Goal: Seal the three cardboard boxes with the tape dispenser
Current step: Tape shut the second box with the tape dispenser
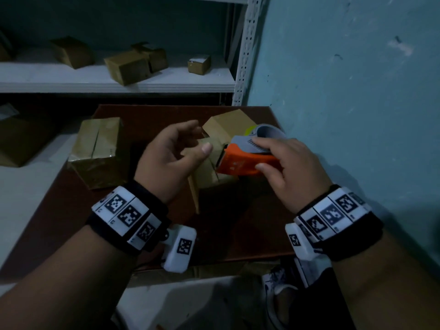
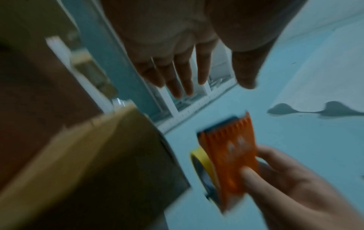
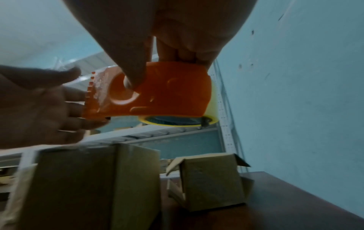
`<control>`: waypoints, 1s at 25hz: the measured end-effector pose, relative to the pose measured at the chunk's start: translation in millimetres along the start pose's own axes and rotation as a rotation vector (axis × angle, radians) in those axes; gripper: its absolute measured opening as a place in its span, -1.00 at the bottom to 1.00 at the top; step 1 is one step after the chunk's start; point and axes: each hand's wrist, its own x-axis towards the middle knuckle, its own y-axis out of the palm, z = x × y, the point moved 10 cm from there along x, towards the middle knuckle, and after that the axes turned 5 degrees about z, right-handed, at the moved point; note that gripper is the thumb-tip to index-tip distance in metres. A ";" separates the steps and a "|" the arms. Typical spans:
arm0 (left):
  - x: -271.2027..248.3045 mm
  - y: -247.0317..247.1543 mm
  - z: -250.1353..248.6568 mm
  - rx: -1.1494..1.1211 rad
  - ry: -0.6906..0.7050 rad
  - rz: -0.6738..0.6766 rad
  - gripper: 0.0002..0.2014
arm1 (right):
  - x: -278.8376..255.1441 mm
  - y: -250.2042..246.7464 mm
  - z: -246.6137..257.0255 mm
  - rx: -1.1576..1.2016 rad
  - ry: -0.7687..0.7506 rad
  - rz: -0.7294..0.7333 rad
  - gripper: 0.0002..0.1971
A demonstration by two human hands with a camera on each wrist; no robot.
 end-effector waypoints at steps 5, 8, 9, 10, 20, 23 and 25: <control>-4.7 23.7 7.5 -0.077 -0.027 0.210 -0.64 | -2.7 6.0 13.8 0.017 -0.093 0.037 -0.49; -5.8 17.3 0.3 -0.028 -0.009 0.194 -0.84 | -5.6 10.5 15.5 0.050 -0.081 0.070 -0.49; -6.3 17.1 -2.1 -0.012 0.000 0.192 -0.83 | -7.5 11.4 15.4 0.071 -0.073 0.075 -0.50; -6.8 17.5 -3.2 -0.008 -0.001 0.190 -0.83 | -9.1 11.5 15.0 0.094 -0.062 0.078 -0.50; -16.4 10.1 4.3 0.049 -0.110 0.129 -0.78 | 8.1 2.5 23.6 -0.072 -0.127 0.013 -0.37; -19.3 8.2 -3.0 0.225 -0.080 0.117 -0.77 | 6.4 -1.7 25.4 -0.036 -0.152 0.038 -0.39; -23.1 0.6 -8.4 0.303 -0.066 0.048 -0.84 | 3.6 -7.1 26.8 -0.008 -0.170 0.032 -0.39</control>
